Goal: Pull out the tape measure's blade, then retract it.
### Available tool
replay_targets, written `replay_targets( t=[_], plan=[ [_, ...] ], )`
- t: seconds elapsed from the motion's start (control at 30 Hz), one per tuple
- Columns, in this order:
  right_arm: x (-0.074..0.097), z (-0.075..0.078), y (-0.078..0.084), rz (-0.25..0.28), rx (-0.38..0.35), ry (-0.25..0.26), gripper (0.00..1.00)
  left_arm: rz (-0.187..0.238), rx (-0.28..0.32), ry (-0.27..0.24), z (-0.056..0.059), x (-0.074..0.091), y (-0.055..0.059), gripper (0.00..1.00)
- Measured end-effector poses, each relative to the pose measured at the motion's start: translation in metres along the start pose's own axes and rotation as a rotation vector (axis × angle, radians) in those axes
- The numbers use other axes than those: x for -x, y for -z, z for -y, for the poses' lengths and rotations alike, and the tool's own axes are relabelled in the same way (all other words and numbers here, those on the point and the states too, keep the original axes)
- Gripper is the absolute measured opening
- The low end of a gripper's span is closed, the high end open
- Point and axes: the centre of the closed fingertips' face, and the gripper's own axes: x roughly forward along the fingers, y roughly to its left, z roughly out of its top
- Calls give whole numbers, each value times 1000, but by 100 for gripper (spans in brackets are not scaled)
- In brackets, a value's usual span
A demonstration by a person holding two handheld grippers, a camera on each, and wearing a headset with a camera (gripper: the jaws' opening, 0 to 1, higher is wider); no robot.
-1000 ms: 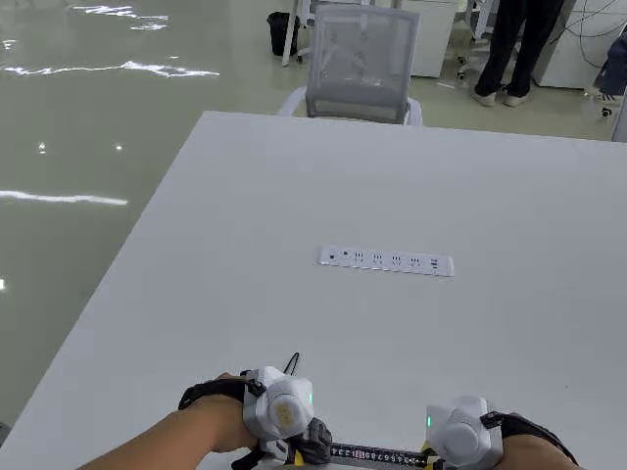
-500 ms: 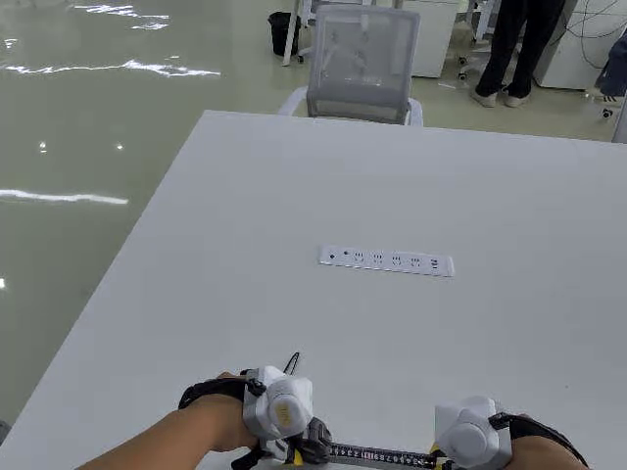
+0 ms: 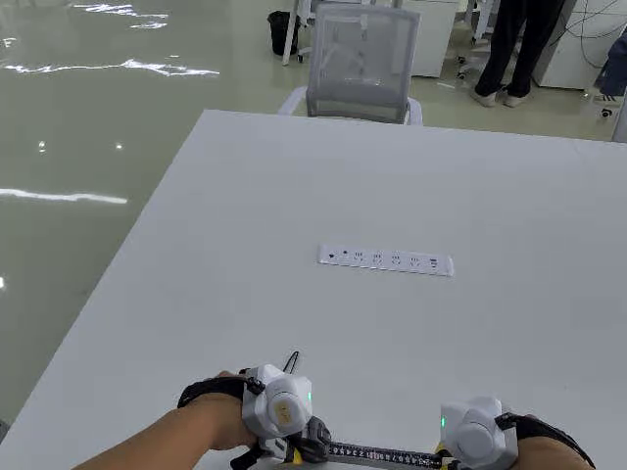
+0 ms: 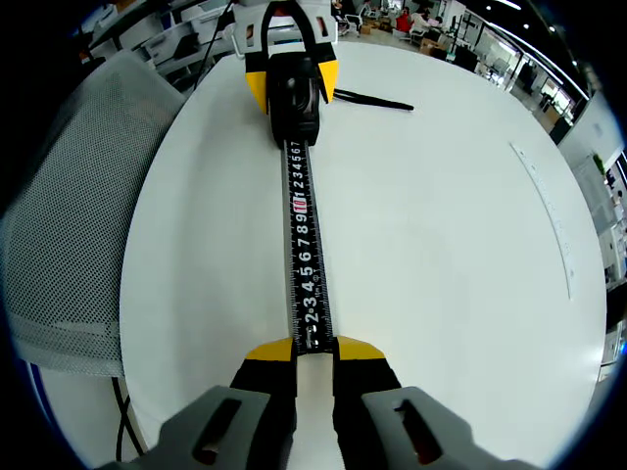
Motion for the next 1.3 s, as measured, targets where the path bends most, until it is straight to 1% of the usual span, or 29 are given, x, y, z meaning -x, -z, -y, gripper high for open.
replay_targets(
  t=[0.4,0.63,0.8,1.0,1.3],
  plan=[
    [2,0,9,-10,11,2,11,-2,0,-1,0,0,0,33],
    [5,0,11,-14,5,0,11,-1,1,0,1,0,-1,33],
    [5,0,14,-20,15,1,11,0,1,1,1,0,-2,33],
    [5,1,18,-19,0,3,11,-2,0,1,0,0,-1,33],
    [8,1,25,-31,-3,6,11,-3,0,1,1,0,-1,33]
  ],
)
